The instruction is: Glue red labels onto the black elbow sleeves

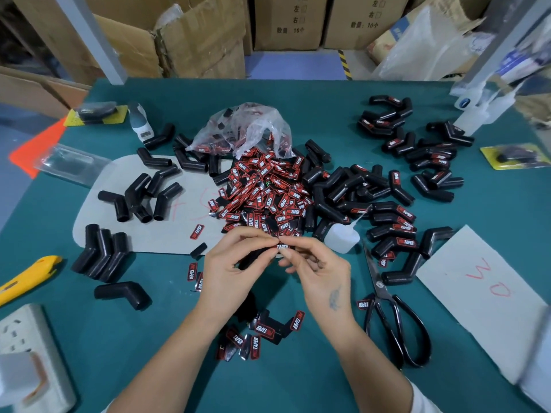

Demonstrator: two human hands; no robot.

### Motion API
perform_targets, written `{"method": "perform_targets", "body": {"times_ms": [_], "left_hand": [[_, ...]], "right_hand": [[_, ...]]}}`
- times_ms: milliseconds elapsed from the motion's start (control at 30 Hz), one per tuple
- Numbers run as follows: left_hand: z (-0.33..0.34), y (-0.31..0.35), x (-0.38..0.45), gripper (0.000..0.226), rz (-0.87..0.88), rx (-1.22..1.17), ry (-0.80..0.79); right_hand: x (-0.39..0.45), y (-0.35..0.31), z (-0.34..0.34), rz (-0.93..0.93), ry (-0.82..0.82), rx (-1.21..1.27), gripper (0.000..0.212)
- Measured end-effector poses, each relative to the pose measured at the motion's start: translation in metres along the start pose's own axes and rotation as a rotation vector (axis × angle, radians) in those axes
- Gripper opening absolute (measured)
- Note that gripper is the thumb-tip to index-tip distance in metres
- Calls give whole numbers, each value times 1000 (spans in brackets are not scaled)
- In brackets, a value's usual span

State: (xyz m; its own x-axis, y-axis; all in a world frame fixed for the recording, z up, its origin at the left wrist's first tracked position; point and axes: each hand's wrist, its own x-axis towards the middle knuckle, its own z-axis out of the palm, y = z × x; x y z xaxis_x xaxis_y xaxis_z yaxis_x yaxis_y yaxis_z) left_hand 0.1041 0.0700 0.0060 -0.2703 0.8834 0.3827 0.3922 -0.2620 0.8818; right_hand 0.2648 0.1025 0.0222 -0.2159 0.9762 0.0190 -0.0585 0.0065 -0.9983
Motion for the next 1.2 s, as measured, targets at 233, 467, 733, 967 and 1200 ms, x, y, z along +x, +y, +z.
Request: {"method": "perform_targets", "body": {"times_ms": [233,467,733,967,1200], "left_hand": [[0,6,-2,38,-8,-66,-90],[-2,14,-17,47,67,-45,-95],[1,27,-28,33,55,-34,-141],[2,28,-43,43,29,7,-379],[-6,30,-56,29,-8,15,-288]], "right_hand": [[-14,-9,-6,-96,38,-74,39],[-42,1,-17,98,136,105,27],[-47,-2,-11,128,119,53,18],[-64,-8,-50,117,204,-67,17],[-6,-7,-143,138,483,-281,28]]}}
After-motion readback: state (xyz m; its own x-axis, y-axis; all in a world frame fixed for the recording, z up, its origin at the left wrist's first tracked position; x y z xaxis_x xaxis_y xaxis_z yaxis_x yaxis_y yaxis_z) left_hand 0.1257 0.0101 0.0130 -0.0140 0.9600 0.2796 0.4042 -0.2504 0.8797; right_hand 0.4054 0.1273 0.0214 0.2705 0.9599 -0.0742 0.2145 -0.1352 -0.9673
